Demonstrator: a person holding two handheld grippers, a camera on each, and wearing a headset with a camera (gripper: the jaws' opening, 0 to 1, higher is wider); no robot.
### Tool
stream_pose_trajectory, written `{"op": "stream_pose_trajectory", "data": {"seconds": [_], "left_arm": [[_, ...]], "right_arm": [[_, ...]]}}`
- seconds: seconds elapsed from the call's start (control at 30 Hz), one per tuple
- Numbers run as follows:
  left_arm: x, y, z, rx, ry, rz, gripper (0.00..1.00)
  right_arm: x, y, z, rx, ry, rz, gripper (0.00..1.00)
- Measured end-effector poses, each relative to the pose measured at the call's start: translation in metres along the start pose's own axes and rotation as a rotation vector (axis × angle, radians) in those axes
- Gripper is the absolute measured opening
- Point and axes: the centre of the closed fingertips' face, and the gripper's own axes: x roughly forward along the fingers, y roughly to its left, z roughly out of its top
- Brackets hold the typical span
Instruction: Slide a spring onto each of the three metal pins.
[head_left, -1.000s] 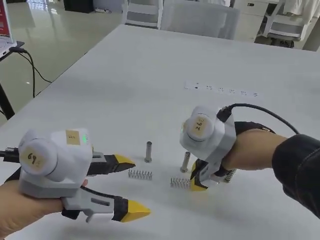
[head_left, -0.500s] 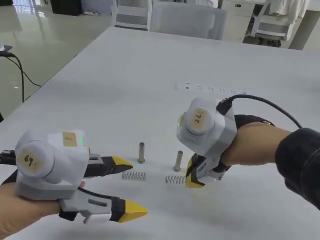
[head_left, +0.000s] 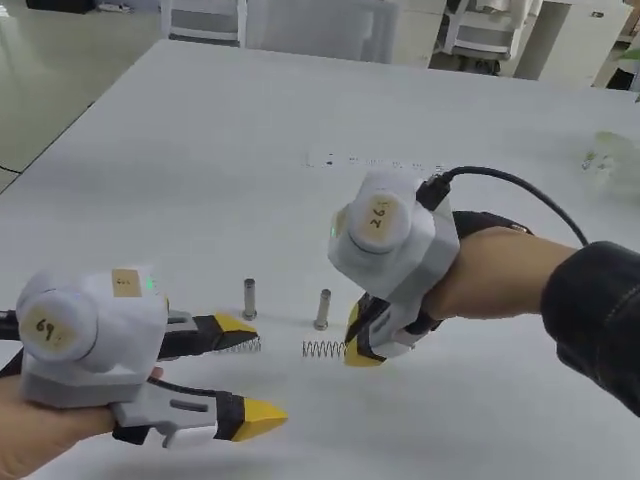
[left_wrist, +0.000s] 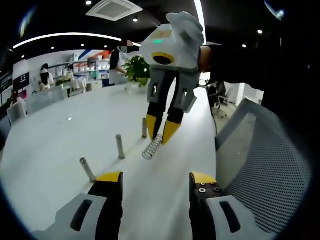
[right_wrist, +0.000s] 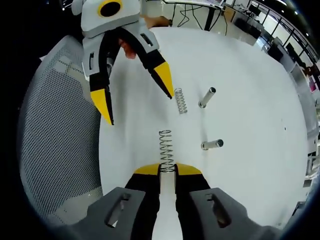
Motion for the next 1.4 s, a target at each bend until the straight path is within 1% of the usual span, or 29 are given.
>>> {"op": "stream_pose_trajectory", "data": {"seconds": [0.13,0.27,0.4,0.5,0.7,0.8,0.93,1.07,1.1,1.27,1.4], "left_arm": [[-0.001,-0.002,0.002,-0.008,-0.017,-0.006,0.46],[-0.002,-0.005,0.003,-0.007,-0.019,-0.018,0.46],[-0.005,-0.006,0.004,-0.008,-0.024,-0.032,0.46],[-0.007,-0.007,0.004,0.002,-0.019,-0.048,0.46],[-0.013,-0.004,0.003,0.023,-0.008,-0.070,0.45],[-0.014,-0.002,0.003,0.034,-0.010,-0.082,0.44],[-0.011,0.001,0.005,0.058,-0.022,-0.096,0.43],[-0.005,0.006,0.011,0.080,-0.055,-0.099,0.42],[-0.003,0.007,0.012,0.084,-0.061,-0.098,0.42],[0.002,0.007,0.014,0.091,-0.069,-0.105,0.41],[0.006,0.008,0.015,0.105,-0.075,-0.112,0.37]], "right_arm": [[-0.005,0.002,0.002,0.016,0.002,-0.008,0.07],[-0.009,0.007,0.009,0.028,-0.005,-0.010,0.07],[-0.012,0.013,0.015,0.035,-0.008,-0.012,0.07],[-0.013,0.016,0.019,0.044,-0.015,-0.014,0.07],[-0.015,0.019,0.025,0.063,-0.024,-0.019,0.07],[-0.017,0.020,0.027,0.071,-0.027,-0.023,0.07],[-0.021,0.017,0.028,0.081,-0.028,-0.032,0.07],[-0.024,0.012,0.026,0.085,-0.022,-0.042,0.07],[-0.024,0.011,0.024,0.082,-0.013,-0.043,0.07],[-0.025,0.010,0.022,0.068,0.003,-0.027,0.07],[-0.021,0.008,0.024,0.054,0.004,-0.016,0.07]]}}
